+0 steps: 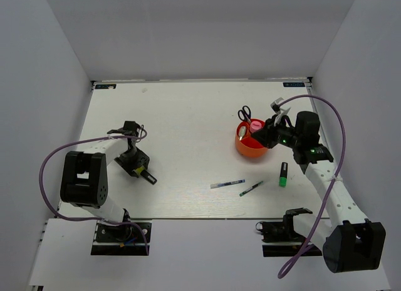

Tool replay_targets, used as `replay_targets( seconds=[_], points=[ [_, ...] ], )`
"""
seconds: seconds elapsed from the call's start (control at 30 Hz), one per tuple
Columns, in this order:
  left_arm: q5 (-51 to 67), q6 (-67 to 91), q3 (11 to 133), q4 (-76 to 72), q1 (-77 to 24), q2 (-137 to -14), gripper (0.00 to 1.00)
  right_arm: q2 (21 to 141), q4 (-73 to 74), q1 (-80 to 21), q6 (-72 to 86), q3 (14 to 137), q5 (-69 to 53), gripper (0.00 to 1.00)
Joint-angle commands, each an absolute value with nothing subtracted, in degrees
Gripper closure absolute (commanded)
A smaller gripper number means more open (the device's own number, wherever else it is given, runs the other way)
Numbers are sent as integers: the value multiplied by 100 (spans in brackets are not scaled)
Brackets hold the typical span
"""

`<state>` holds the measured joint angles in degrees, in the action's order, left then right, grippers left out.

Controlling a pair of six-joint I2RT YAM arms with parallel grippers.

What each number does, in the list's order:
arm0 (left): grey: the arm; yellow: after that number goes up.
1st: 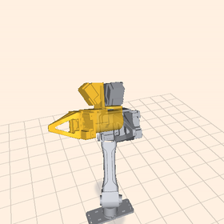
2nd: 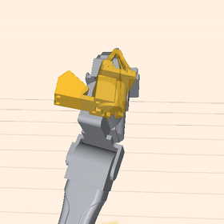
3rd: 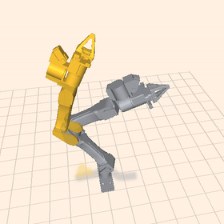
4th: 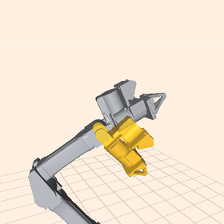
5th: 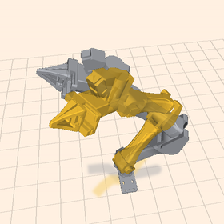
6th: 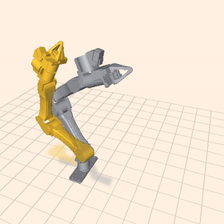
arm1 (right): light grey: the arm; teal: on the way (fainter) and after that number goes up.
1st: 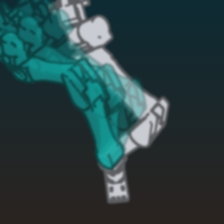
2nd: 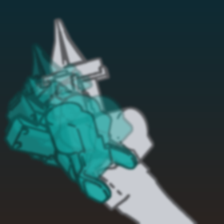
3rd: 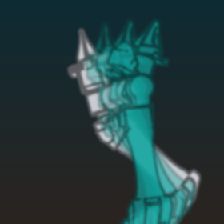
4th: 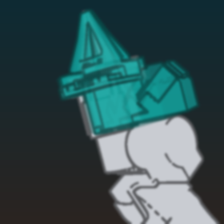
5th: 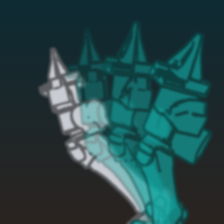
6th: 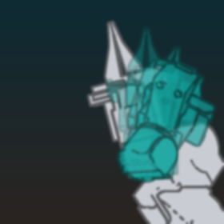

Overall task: Sort the stationery into containers
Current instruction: Pick up the pen from the center of the board.

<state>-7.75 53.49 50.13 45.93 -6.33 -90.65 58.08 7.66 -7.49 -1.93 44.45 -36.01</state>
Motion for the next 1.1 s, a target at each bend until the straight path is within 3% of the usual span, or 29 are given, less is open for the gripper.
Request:
replay_targets(
  seconds=[0.0, 0.13, 0.17, 0.23, 0.27, 0.3, 0.33, 0.37, 0.43, 0.5, 0.57, 0.77, 0.8, 0.9, 1.07],
  points=[
    [-809, 5432, 5010, 4438, -668, -9193, 40, 5687, 782, -686, -176, 4456, -3647, 80],
    [-809, 5379, 4913, 4368, -668, -9158, 66, 5669, 817, -677, -150, 4456, -3665, 80],
    [-782, 5335, 4896, 4342, -677, -9150, 79, 5660, 809, -642, -158, 4447, -3674, 80],
    [-739, 5283, 4895, 4342, -685, -9045, 89, 5651, 809, -641, -158, 4465, -3674, 80],
    [-677, 5187, 4913, 4350, -686, -9018, 98, 5651, 843, -607, -176, 4456, -3665, 72],
    [-677, 5133, 4948, 4368, -703, -8931, 100, 5651, 905, -598, -184, 4465, -3639, 61],
    [-677, 5115, 4983, 4386, -764, -8825, 100, 5643, 931, -580, -289, 4508, -3526, 37],
    [-677, 4898, 5079, 4421, -799, -8772, 100, 5643, 984, -589, -325, 4500, -3446, 31],
    [-816, 4764, 5368, 4561, -1044, -8535, 100, 5660, 1063, -545, -465, 4561, -3087, 31],
    [-957, 4422, 5658, 4649, -1317, -8342, 100, 5642, 1177, -492, -501, 4579, -2814, 60],
    [-1098, 4090, 6002, 4702, -1861, -8218, 100, 5599, 1213, -449, -423, 4597, -2436, 100],
    [-2046, 3121, 7171, 4334, -3574, -8095, 100, 5476, 1266, -316, -142, 4614, -1153, 100],
    [-2126, 3016, 7259, 4194, -3742, -8095, 100, 5441, 1266, -299, -80, 4614, -507, 100],
    [-2566, 2139, 7234, 2329, -4648, -8200, 100, 5388, 1004, -229, 324, 4562, 739, 100],
    [-3208, 1152, 7576, 512, -5730, -8998, 100, 5212, 817, -79, 729, 4359, 1415, 100]
  ],
)
